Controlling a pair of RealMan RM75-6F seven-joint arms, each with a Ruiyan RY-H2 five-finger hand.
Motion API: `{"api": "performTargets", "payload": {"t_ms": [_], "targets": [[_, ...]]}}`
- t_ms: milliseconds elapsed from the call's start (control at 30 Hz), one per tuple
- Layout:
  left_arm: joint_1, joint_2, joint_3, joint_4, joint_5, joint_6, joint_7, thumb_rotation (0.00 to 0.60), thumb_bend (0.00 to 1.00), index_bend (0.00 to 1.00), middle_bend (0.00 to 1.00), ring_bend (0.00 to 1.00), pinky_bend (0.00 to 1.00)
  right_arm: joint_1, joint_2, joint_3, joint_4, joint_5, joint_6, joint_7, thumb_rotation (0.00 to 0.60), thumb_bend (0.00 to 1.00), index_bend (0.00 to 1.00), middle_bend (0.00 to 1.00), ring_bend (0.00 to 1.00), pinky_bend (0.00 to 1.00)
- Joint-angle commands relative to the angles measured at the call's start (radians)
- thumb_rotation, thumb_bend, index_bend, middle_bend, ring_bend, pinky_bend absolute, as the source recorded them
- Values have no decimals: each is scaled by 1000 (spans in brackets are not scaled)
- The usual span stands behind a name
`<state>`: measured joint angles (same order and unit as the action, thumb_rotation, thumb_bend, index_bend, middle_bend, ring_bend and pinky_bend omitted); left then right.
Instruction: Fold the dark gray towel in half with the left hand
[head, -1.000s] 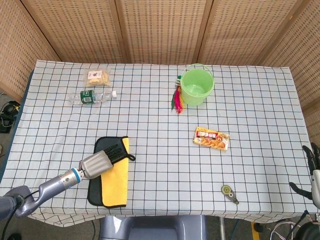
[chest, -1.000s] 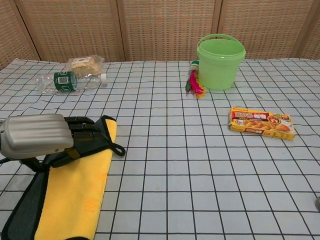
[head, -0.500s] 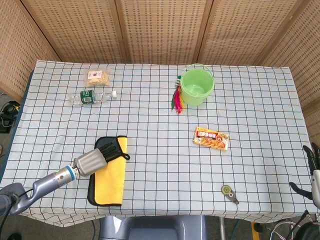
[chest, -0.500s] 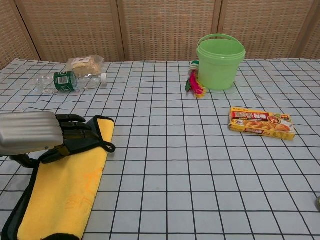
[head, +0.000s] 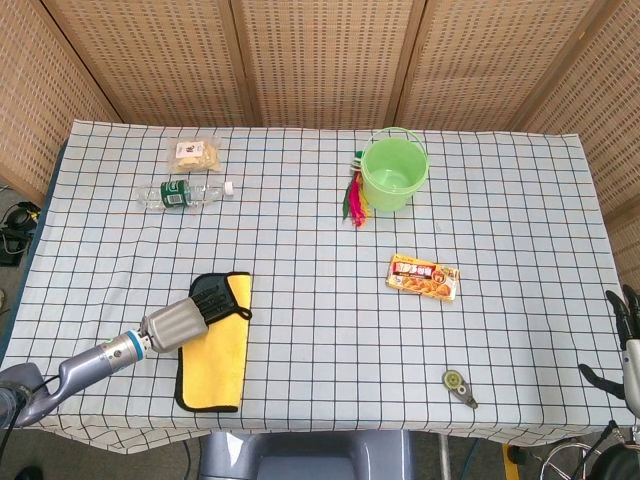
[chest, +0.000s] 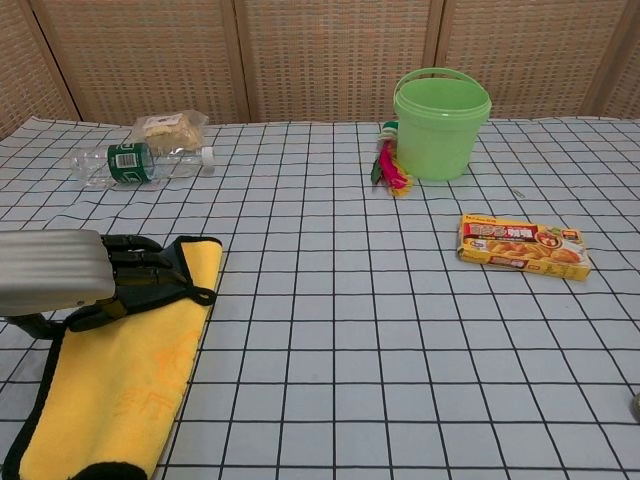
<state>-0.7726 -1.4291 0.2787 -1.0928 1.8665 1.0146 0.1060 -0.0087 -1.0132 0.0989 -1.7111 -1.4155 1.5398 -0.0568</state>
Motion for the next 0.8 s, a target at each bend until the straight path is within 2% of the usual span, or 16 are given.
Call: {"api": "performTargets", "payload": {"t_ms": [33,600,700,733,800], "targets": [[1,-4,1,4,4,-1,2,600,446,695,0,0,0,0,0,0,0,0,0,0,600,0,0,0,0,0],[14,-12,-11,21,-2,-11,28,600,447,660,0,0,0,-2,2,-1,0,-2,2,4,600,0,0,0,0,0],[16,-13,-14,26,-1,-6,30,600,448,594,0,0,0,-2,1,-1,-1,-4,3,2,600,0,0,0,0,0],[17,-13,-14,27,-1,-6,29,600,448,546,0,0,0,-2,1,-1,-1,-4,3,2,600,0,0,0,0,0],[18,-11,-12,28,0,-6,23,600,448,388,0,0,0,-2,2,-2,-2,-4,4,2,600,0,0,0,0,0]]}}
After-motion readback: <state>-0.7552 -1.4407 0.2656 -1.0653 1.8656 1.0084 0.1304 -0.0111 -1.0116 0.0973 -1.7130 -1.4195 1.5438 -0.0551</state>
